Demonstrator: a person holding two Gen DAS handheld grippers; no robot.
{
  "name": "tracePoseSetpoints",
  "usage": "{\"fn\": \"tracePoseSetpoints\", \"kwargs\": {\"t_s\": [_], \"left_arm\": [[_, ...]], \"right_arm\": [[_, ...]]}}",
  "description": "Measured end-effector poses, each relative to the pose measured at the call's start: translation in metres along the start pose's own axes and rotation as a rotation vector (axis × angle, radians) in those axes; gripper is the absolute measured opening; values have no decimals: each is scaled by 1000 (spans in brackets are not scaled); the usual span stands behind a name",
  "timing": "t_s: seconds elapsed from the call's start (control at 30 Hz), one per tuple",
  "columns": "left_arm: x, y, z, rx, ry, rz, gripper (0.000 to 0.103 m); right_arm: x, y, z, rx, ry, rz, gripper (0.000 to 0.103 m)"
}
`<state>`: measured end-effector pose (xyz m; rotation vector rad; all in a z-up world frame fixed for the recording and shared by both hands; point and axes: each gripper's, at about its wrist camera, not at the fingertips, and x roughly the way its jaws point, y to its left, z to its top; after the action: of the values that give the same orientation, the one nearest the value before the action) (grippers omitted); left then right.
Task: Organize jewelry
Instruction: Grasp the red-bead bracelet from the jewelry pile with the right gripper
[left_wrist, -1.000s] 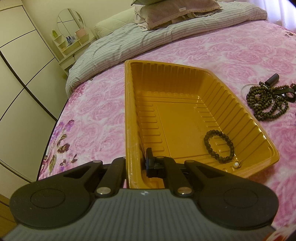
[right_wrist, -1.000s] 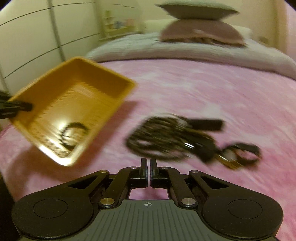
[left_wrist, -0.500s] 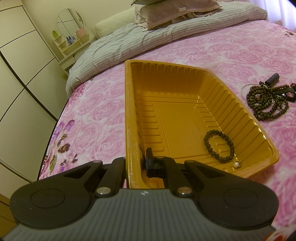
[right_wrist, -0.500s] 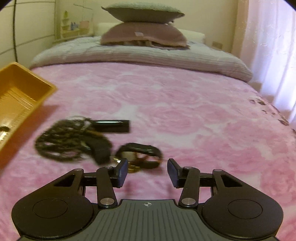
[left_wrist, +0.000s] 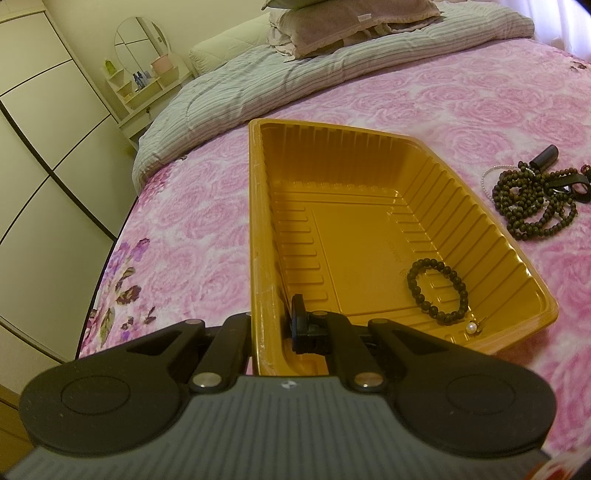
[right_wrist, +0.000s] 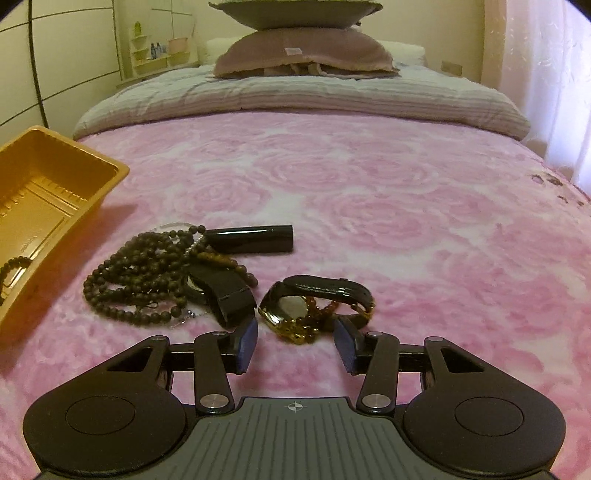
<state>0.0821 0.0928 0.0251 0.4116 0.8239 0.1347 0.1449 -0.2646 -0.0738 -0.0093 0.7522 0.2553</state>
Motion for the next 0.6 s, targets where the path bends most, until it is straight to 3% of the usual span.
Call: {"fn": "tracePoseSetpoints", "kwargs": {"t_s": [0.13,0.2,0.33,0.47,0.6], "left_arm": [[0,0,0,0,0,1,4],[0,0,0,0,0,1,4],[0,0,0,0,0,1,4],[0,0,0,0,0,1,4],[0,0,0,0,0,1,4]], "right_arm": [[6,-1,0,7,-6,5,46],[5,-2,0,13,-11,7,29],[0,-3,-4,9,-6,8,24],[-12,1,-9,-11,-21,-6,4],[-23,3,-16,-12,-20,-9,4]]}}
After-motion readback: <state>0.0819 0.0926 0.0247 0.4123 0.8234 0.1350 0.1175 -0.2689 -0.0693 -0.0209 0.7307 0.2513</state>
